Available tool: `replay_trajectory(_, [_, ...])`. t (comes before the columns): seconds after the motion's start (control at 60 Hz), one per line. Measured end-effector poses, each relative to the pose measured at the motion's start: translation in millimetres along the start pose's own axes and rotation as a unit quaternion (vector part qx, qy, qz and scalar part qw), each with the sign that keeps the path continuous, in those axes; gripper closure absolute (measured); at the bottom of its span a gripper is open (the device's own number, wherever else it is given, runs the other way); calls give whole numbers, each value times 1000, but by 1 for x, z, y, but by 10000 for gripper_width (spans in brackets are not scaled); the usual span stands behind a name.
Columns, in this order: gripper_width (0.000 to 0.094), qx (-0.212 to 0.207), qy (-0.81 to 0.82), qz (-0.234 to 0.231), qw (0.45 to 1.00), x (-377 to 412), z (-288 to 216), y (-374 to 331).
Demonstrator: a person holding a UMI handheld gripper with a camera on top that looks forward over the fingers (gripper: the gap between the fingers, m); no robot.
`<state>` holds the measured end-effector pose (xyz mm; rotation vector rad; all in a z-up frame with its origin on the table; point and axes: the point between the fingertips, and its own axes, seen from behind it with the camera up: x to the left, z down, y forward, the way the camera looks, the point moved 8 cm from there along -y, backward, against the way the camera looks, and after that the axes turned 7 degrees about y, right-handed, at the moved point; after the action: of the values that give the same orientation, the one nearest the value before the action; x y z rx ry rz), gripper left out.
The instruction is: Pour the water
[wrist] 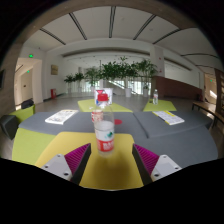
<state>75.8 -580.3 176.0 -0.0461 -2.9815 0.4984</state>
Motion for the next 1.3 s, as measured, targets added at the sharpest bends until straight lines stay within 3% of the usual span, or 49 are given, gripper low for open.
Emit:
replay_trajectory(0.25, [139, -21, 7, 16, 1000, 25, -10, 112])
replay_trajectory(0.383, [393, -25, 13, 0, 1000, 25, -8, 138])
replay_trajectory(0.467, [436, -35, 7, 1, 999, 24, -11, 142])
replay_trajectory(0.617, [598, -43, 8, 7, 999, 22, -13, 145])
replay_trajectory(0.817, [601, -45, -11, 39, 998, 3, -34, 154])
replay_trajectory(1.0, [599, -107, -152, 130, 974, -59, -117, 204])
replay_trajectory(1.183, [600, -169, -369, 219, 887, -74, -216, 276])
replay_trajectory(1.3, [602, -197, -520, 235, 797, -47, -253, 334])
